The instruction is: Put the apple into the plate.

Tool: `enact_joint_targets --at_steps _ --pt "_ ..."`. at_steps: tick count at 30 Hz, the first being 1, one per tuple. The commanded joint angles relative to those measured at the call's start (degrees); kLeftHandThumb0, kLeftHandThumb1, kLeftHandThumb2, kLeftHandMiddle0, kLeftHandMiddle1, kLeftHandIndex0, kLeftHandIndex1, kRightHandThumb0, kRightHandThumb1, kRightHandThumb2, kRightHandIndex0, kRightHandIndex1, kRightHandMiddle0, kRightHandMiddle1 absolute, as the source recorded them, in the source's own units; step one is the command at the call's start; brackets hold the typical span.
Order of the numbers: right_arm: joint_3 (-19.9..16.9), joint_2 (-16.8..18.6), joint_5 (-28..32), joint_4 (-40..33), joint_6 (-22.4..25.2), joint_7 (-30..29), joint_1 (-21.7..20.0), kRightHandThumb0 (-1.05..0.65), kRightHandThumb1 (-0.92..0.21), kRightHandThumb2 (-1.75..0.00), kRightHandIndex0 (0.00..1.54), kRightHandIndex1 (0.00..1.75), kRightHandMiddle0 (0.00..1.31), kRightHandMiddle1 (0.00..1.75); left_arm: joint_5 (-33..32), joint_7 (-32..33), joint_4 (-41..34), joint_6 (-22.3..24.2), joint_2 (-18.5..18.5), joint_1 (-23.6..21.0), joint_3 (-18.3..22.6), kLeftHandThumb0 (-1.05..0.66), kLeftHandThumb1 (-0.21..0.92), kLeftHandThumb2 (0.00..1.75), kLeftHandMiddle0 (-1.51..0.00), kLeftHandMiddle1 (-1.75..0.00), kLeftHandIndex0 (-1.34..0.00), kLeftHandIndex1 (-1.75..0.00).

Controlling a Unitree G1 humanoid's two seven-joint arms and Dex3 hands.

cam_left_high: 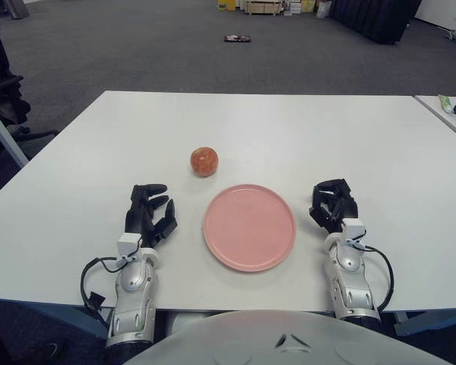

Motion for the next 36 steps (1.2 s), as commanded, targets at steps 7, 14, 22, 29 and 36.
enact_joint_targets --at_steps 7,14,22,29,36 --pt "-0.02 -0.10 -0.08 -0.05 -0.93 0.21 -0.64 -0.38 -0.68 -0.86 0.56 1.35 0.34 1.75 -0.59 0.24 -0.85 0.92 -0.36 -0.59 0.33 0.00 0.72 0.73 -0.48 -1.43 -0.20 -1.75" --pt "0.07 -0.13 -0.67 -0.02 -0.79 -0.24 -0.74 -0.38 -0.70 -0.84 0.56 1.33 0.32 1.75 -0.52 0.45 -1.68 1.40 0.46 -2.31 1.10 0.00 0.71 0.73 -0.49 -1.41 -0.22 -1.75" --pt "-0.11 0.20 -0.23 -0.44 0.05 -0.23 -0.80 -0.37 -0.71 -0.82 0.55 1.34 0.32 1.75 1.60 1.59 -7.10 6.01 2.03 -7.05 1.48 0.00 0.71 0.73 -0.49 -1.41 -0.22 -1.75" --pt "0.00 0.24 -0.11 -0.16 -0.64 -0.03 -0.97 -0.37 -0.72 -0.81 0.54 1.34 0.31 1.75 4.58 -1.05 -10.23 7.69 6.24 -11.15 -0.03 -0.01 0.85 0.51 -0.44 -1.36 -0.18 -1.75" --pt "0.00 0.37 -0.34 0.17 -0.72 -0.37 -1.31 -0.37 -0.72 -0.81 0.55 1.35 0.31 1.75 11.27 -6.56 -5.31 2.28 16.74 -16.00 -1.33 -0.46 0.80 0.71 -0.15 -1.18 -0.09 -1.48"
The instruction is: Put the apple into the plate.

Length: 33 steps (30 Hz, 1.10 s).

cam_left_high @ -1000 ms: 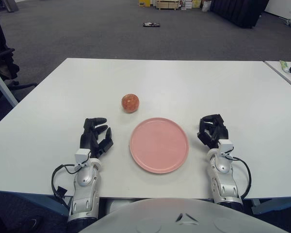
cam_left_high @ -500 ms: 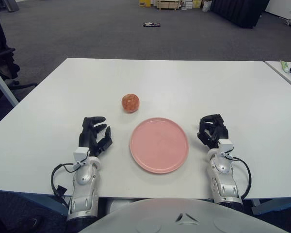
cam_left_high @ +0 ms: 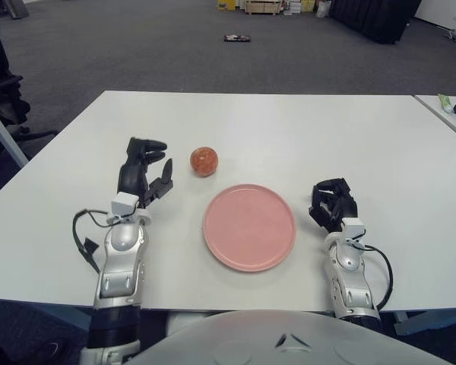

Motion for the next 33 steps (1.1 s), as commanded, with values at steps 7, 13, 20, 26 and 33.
enact_joint_targets --at_steps 7,13,20,26,33 --pt "-0.20 -0.17 -1.11 1.07 -0.44 -1.15 -1.79 -0.38 -0.71 -0.82 0.54 1.37 0.32 1.75 14.02 -2.19 7.81 -1.20 11.87 -9.15 -3.58 -0.78 0.66 0.78 -0.01 -0.55 -0.01 -0.80" --pt "-0.27 0.56 -0.58 0.11 -0.35 -1.42 -1.33 -0.38 -0.70 -0.83 0.54 1.37 0.32 1.75 17.60 -2.68 15.44 -3.16 14.67 -15.16 -6.67 -0.94 0.70 0.65 0.00 -0.22 0.00 -0.45" --pt "-0.36 0.29 -0.06 -0.23 -0.03 -0.89 -1.23 -0.38 -0.70 -0.83 0.54 1.35 0.32 1.75 18.83 -3.79 19.91 -4.59 15.39 -19.15 -9.74 -1.02 0.69 0.60 0.00 -0.04 0.00 -0.31" --pt "-0.64 0.09 0.17 -0.22 -0.32 -0.45 -1.17 -0.38 -0.70 -0.84 0.55 1.34 0.32 1.75 19.64 -6.21 22.59 -5.96 16.39 -22.37 -12.38 -1.01 0.61 0.64 0.00 0.00 0.00 -0.15" --pt "-0.78 0.02 0.31 -0.48 -0.66 0.10 -1.05 -0.38 -0.70 -0.84 0.56 1.35 0.33 1.75 19.26 -8.87 32.16 -8.75 16.51 -27.47 -15.18 -0.95 0.50 0.74 0.00 0.00 0.00 -0.09"
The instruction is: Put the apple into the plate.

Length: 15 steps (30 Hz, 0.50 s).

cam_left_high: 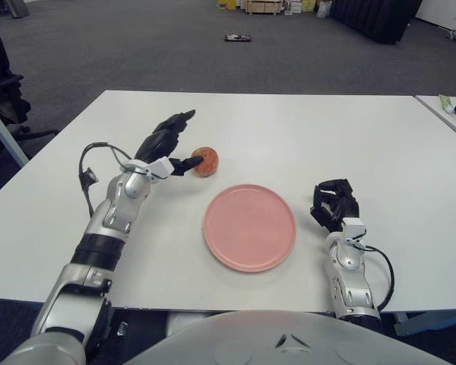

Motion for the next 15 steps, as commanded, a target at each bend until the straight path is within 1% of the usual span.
enact_joint_targets --at_steps 1,4,8,12,15 --pt "-0.29 -0.04 0.89 -0.99 -0.77 0.48 -0.63 -0.38 -0.70 -0.84 0.56 1.34 0.33 1.75 0.22 -1.77 5.49 -1.67 0.85 -3.53 -1.65 -0.93 0.49 0.75 0.00 0.00 0.00 -0.09" --pt "-0.34 -0.06 1.09 -1.18 -0.76 0.79 -0.52 -0.38 -0.70 -0.84 0.55 1.34 0.32 1.75 0.11 -2.38 8.14 -2.66 0.91 -4.84 -2.47 -0.92 0.47 0.78 0.00 0.00 0.00 -0.09" --pt "-0.51 0.20 1.40 -1.76 0.30 0.57 -0.26 -0.38 -0.70 -0.83 0.54 1.33 0.32 1.75 1.64 -3.17 14.75 -5.00 0.96 -7.76 -5.16 -0.92 0.45 0.81 0.00 0.00 0.00 -0.04" --pt "-0.55 0.41 1.58 -2.03 0.14 0.39 -0.12 -0.38 -0.70 -0.83 0.55 1.33 0.32 1.75 2.41 -3.21 17.98 -6.62 1.19 -9.21 -6.69 -0.93 0.46 0.82 0.00 0.00 0.00 -0.01" --pt "-0.56 0.56 1.46 -2.29 0.12 0.08 -0.03 -0.38 -0.70 -0.83 0.55 1.33 0.32 1.75 2.92 -3.33 19.95 -7.09 1.13 -10.09 -7.68 -0.95 0.49 0.79 0.00 0.00 0.00 0.00"
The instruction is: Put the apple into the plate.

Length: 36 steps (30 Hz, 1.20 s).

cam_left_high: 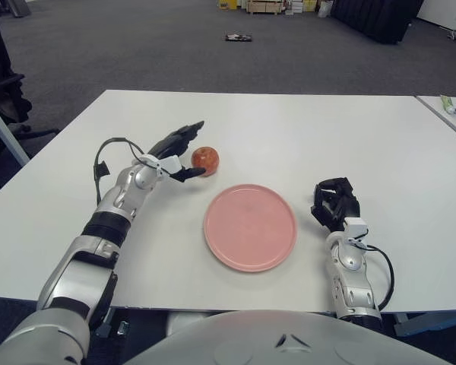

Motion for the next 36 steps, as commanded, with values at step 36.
enact_joint_targets --at_steps 36 --pt "0.04 -0.18 -0.93 -2.23 -0.69 -0.88 1.08 -0.38 -0.68 -0.86 0.57 1.33 0.33 1.75 4.88 17.15 35.48 -5.43 -7.28 -14.67 -6.57 -0.76 0.43 0.92 0.00 -0.66 0.00 -0.54"
